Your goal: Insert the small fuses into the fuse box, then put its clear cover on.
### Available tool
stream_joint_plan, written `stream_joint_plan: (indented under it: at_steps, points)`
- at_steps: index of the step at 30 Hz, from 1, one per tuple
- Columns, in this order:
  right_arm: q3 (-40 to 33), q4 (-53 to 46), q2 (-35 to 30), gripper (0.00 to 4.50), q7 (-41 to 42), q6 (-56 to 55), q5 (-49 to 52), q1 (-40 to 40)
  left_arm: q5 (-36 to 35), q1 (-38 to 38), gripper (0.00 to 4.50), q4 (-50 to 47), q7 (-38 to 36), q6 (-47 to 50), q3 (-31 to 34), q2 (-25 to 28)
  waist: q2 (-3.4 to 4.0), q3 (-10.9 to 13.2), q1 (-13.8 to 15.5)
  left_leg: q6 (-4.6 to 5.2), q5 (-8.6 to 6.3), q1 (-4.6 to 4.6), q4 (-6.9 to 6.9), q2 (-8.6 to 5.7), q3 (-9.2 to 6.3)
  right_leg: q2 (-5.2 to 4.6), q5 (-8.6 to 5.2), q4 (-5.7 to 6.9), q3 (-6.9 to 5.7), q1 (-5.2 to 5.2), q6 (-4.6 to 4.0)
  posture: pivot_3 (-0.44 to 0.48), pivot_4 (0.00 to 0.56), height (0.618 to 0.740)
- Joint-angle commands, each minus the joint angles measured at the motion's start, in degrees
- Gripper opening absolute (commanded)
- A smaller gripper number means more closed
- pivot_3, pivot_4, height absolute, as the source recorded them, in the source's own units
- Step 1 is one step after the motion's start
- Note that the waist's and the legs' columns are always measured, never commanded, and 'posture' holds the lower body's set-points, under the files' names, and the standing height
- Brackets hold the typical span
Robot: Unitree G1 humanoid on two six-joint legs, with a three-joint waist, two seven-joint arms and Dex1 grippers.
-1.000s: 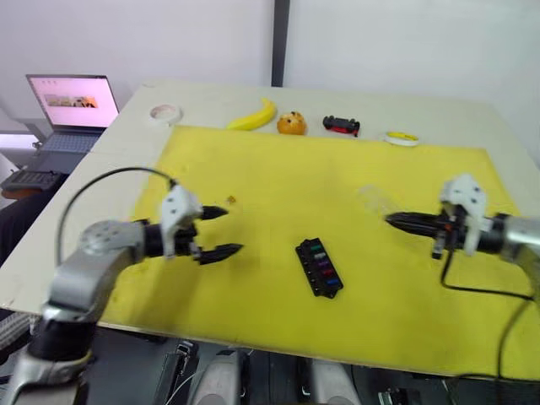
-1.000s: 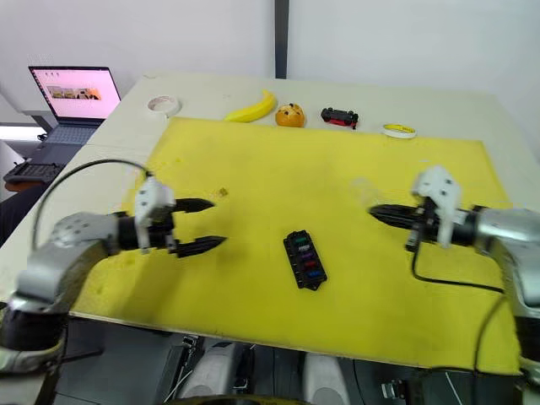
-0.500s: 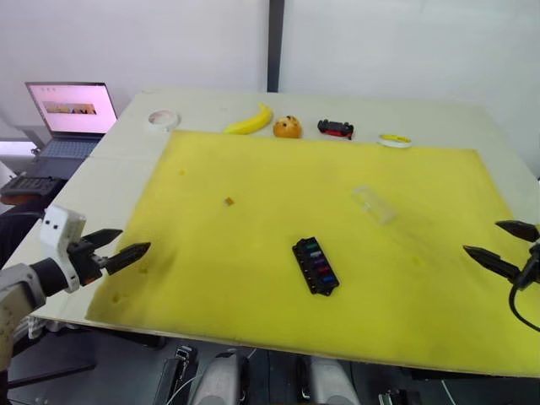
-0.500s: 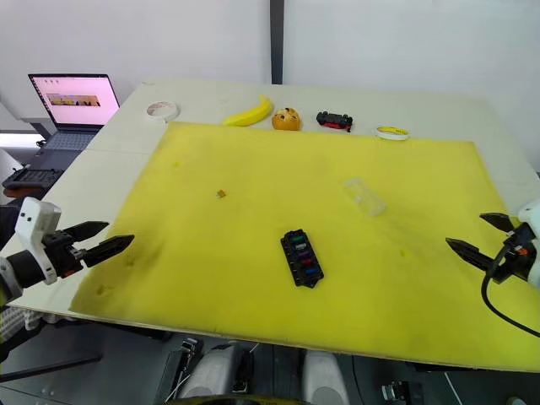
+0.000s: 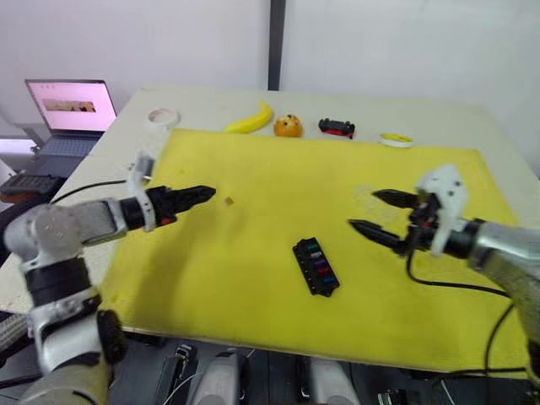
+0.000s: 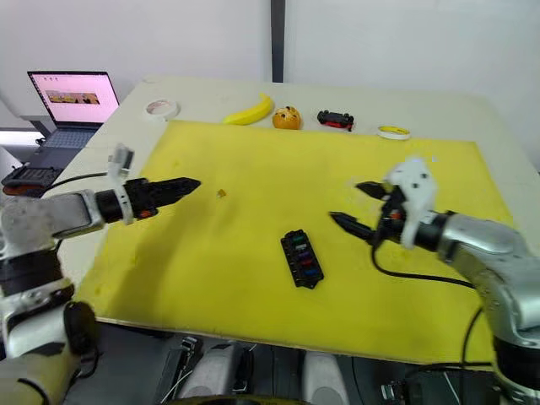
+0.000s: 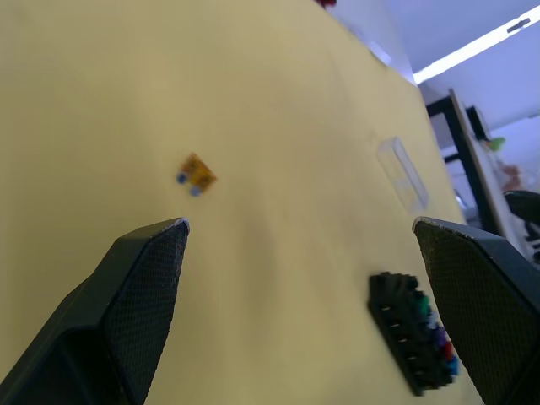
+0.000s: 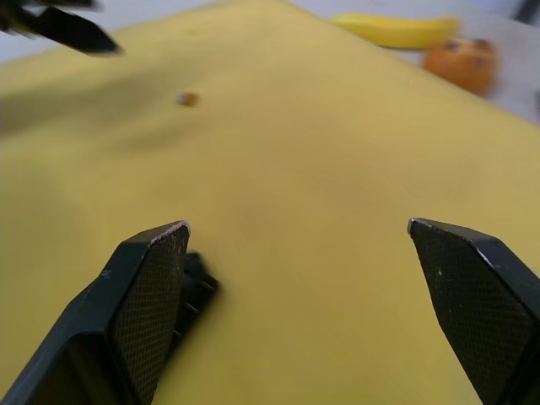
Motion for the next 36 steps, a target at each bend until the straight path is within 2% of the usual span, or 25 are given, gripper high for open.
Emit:
stream_joint_plan:
  at_steps: [1, 5, 6, 11, 21, 36]
  points:
    - [4.7, -3.3, 2.8, 4.41, -4.0, 1.8, 0.8, -3.1, 1.2, -5.6, 4.5, 7.8, 7.8, 0.9, 5.6, -1.5, -0.05, 0.0, 0.0, -0.02, 0.01, 0.0, 0.0, 0.0, 0.0, 0.0, 0.0, 0.0, 0.0, -0.02, 0.0, 0.0, 0.15, 0.74]
    - [7.5, -4.0, 5.3, 4.41, -6.1, 1.9, 0.8, -4.4, -0.6, -7.8, 4.5, 13.5, 11.8, 0.9, 6.8, -1.7, -0.1, 0.0, 0.1, -0.08, 0.05, -0.05, 0.0, -0.03, -0.01, -0.03, 0.0, 0.03, 0.0, -0.08, 0.0, 0.0, 0.15, 0.74]
    - [7.8, -4.0, 5.6, 4.41, -6.4, 1.9, 0.9, -4.5, -1.7, -7.7, 4.5, 14.5, 11.9, 0.9, 6.6, -1.4, -0.11, 0.0, 0.1, -0.36, 0.2, -0.05, 0.0, -0.05, -0.01, -0.05, 0.0, 0.03, 0.01, -0.08, 0.0, 0.0, 0.15, 0.74]
    - [10.2, -3.9, 7.1, 4.41, -7.7, 0.4, -0.7, -4.4, -5.2, -6.7, 4.5, 19.7, 8.6, 0.9, 6.6, -1.5, -0.11, 0.0, 0.1, -0.44, 0.25, -0.05, -0.02, -0.05, -0.01, -0.07, 0.0, 0.03, 0.01, -0.09, 0.0, 0.0, 0.15, 0.74]
    - [13.6, -3.6, 7.3, 4.41, -8.3, -1.8, -3.5, -4.3, -3.4, -6.6, 4.5, 24.1, 3.5, -0.2, 7.2, -3.3, -0.12, 0.0, 0.1, -0.45, 0.25, -0.06, -0.06, -0.05, -0.01, -0.06, 0.0, 0.03, 0.01, -0.12, 0.0, 0.0, 0.15, 0.74]
    - [14.3, -3.2, 6.9, 4.41, -8.0, -2.5, -5.3, -4.3, -0.3, -7.4, 4.5, 26.4, 5.4, -10.3, 6.9, -5.8, -0.12, 0.0, 0.2, -0.29, 0.16, -0.07, -0.07, -0.05, -0.02, -0.12, 0.0, 0.01, 0.02, -0.12, 0.0, 0.0, 0.15, 0.74]
